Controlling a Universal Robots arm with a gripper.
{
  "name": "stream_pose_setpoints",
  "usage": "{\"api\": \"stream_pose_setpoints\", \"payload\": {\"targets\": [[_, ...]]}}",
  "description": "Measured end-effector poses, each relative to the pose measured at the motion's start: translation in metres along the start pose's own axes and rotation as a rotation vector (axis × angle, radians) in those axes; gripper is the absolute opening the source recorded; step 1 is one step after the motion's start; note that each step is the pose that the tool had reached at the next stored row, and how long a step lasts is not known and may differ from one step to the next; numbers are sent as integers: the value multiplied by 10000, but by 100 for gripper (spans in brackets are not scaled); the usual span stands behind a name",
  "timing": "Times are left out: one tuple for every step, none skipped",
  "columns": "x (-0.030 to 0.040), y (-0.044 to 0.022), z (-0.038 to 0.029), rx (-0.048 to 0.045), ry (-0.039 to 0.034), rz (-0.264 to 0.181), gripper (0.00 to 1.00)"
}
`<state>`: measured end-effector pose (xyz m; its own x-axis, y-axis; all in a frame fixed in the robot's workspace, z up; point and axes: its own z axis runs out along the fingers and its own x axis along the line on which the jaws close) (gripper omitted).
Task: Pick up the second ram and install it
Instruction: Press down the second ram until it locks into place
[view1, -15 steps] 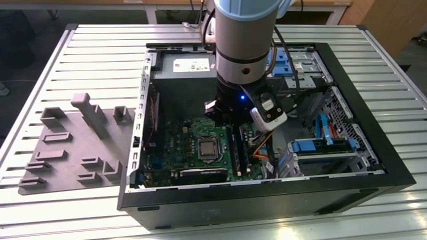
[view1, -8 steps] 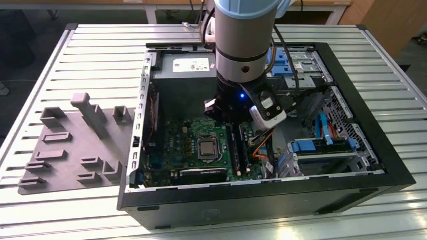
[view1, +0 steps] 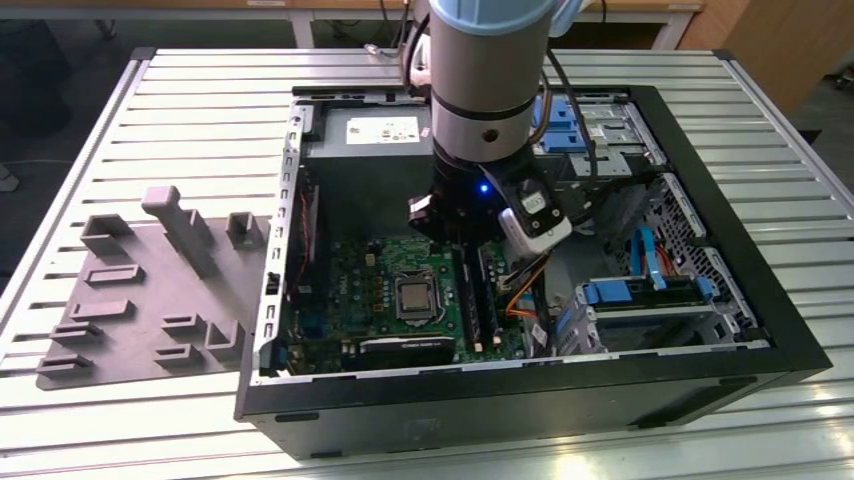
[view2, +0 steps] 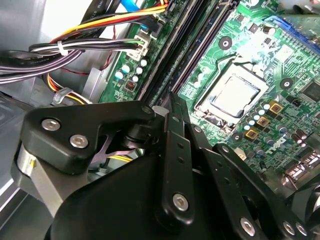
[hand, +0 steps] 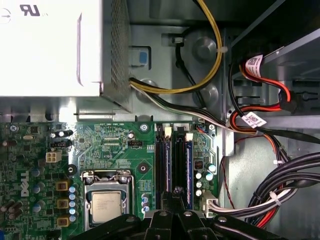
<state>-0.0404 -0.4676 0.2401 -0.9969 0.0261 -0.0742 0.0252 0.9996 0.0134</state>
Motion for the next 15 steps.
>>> {"api": "stream_pose_setpoints", "payload": {"targets": [[0, 2, 0, -1, 0, 1, 11], [0, 5, 0, -1, 0, 1, 11], [1, 7, 0, 0, 0, 0, 11], [1, 9, 0, 0, 0, 0, 11], [1, 11, 0, 0, 0, 0, 11], [1, 14, 0, 0, 0, 1, 11], [1, 16, 0, 0, 0, 1, 11], [1, 19, 0, 0, 0, 1, 11], [1, 22, 0, 1, 0, 1, 11], [1, 27, 0, 0, 0, 1, 11], [1, 31, 0, 0, 0, 1, 11], [2, 37, 0, 0, 0, 1, 11], [2, 42, 1, 0, 0, 1, 11], [2, 49, 0, 0, 0, 1, 11], [2, 56, 0, 0, 0, 1, 11]]}}
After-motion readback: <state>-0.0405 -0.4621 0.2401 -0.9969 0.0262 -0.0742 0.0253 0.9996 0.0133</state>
